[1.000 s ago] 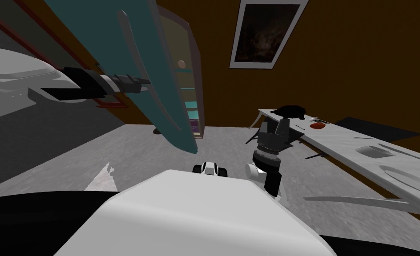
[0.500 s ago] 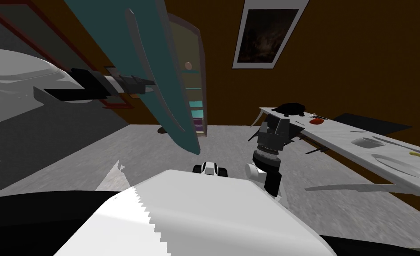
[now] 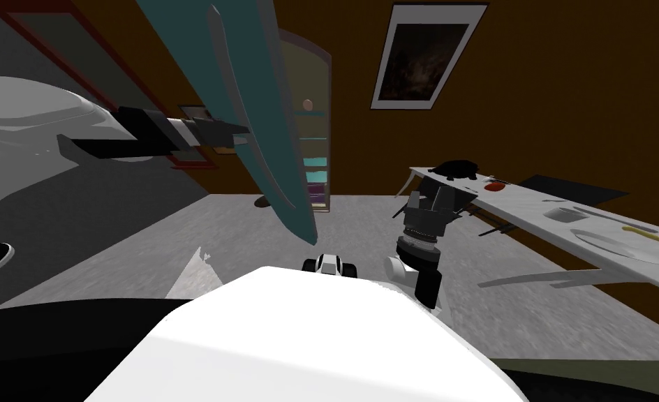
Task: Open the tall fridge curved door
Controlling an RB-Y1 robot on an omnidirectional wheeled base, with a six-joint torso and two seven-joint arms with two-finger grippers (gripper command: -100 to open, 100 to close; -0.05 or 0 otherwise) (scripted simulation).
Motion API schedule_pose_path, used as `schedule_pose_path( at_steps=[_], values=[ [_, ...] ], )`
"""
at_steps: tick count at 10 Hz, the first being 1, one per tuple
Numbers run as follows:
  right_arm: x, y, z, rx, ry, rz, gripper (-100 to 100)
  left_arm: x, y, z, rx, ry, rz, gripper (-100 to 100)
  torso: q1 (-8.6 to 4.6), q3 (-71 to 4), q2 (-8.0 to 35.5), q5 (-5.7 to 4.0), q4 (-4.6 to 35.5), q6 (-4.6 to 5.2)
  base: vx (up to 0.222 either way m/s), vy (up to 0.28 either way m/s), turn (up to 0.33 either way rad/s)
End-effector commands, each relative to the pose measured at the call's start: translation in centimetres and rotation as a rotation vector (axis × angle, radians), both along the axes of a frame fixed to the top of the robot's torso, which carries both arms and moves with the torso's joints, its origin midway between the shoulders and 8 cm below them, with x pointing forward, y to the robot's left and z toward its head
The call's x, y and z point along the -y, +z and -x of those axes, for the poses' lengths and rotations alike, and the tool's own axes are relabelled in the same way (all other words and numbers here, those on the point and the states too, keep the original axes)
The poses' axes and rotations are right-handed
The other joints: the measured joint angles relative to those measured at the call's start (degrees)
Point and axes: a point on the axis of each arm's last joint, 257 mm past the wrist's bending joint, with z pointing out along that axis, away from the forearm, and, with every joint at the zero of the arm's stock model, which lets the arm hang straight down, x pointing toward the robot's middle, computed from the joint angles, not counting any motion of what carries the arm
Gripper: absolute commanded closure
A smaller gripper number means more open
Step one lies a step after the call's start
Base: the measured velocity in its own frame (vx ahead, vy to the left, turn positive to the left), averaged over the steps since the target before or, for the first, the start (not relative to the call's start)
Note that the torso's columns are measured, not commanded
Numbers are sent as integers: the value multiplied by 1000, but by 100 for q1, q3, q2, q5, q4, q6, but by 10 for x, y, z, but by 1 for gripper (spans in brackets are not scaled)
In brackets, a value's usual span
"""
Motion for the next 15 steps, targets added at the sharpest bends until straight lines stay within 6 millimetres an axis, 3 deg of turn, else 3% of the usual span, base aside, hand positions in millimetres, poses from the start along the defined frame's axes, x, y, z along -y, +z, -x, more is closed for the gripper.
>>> schedule_pose_path(
  at_steps=[1, 2, 5, 6, 7, 10, 15],
  values=[
    [0, 0, 0, 0, 0, 0, 0, 18, 7, 5, 15, -53, 6, 100, -19, -10, -15, -8, 1, -2, -166, 246, 3],
    [0, 0, 0, 0, 0, 0, 0, 18, 7, 5, 15, -53, 6, 100, -22, -8, -10, -11, -2, 4, -128, 213, -13],
    [0, 0, 0, 0, 0, 0, 0, 44, 9, 16, 21, -129, 3, 100, -49, -16, -21, -21, -5, 10, -135, 194, -6],
    [0, 0, 0, 0, 0, 0, 0, 38, 4, 14, 13, -113, -1, 100, -46, 2, 3, -16, -5, 12, -81, 99, -18],
    [0, 0, 0, 0, 0, 0, 0, 51, 4, 20, 14, -152, 1, 100, -75, 0, -12, -19, -13, 10, -22, 177, -12],
    [0, 0, 0, 0, 0, 0, 0, 63, 5, 25, 14, -188, 3, 100, 0, -2, -4, 0, -6, 8, -81, 234, -35],
    [0, 0, 0, 0, 0, 0, 0, 96, 7, 44, 15, -296, 8, 100, -27, -29, -36, -13, -10, 12, -84, 231, -19]
  ],
)
